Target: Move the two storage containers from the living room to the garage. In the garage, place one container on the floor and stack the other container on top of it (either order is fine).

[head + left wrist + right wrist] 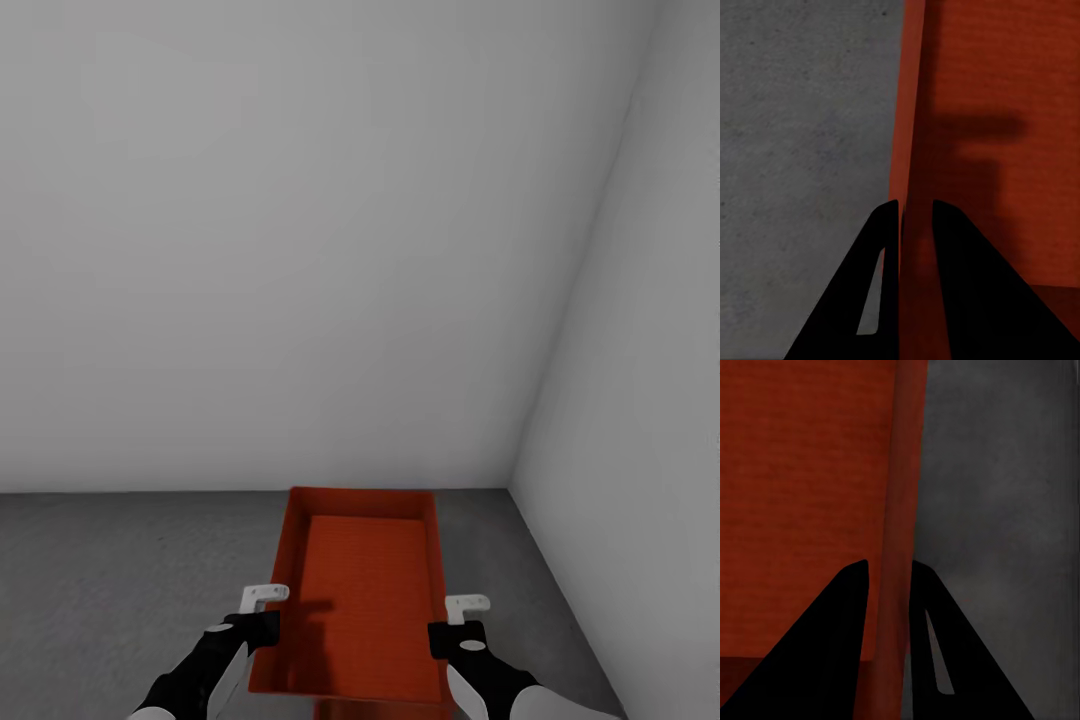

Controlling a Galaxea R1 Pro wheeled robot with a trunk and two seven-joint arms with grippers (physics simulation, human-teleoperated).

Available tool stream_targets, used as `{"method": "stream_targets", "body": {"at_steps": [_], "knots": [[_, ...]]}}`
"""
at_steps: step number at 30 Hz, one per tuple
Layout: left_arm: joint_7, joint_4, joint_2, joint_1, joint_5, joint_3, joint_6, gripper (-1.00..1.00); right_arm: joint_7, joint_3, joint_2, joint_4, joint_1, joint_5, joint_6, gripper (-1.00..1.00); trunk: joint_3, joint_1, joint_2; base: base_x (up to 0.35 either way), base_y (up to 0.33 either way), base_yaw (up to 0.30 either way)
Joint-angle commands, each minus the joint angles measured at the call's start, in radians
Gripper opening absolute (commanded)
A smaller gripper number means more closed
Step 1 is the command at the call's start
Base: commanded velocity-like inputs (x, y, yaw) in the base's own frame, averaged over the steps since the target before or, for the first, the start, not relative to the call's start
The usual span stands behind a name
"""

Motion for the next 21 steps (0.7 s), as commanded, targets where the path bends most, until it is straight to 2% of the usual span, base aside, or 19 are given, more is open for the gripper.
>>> {"method": "stream_targets", "body": {"at_steps": [1, 21], "knots": [[0.01, -0.005, 0.001, -0.001, -0.006, -0.009, 0.006, -1.0, -0.006, 0.01, -0.004, 0.03, -0.001, -0.019, -0.006, -1.0, -0.002, 0.001, -0.002, 0.107, -0.105, 0.0], [0.013, 0.0, 0.001, -0.001, -0.006, -0.009, 0.007, -1.0, -0.006, 0.01, -0.005, 0.03, -0.001, -0.019, -0.006, -1.0, -0.002, 0.001, -0.002, 0.119, -0.084, 0.0]]}}
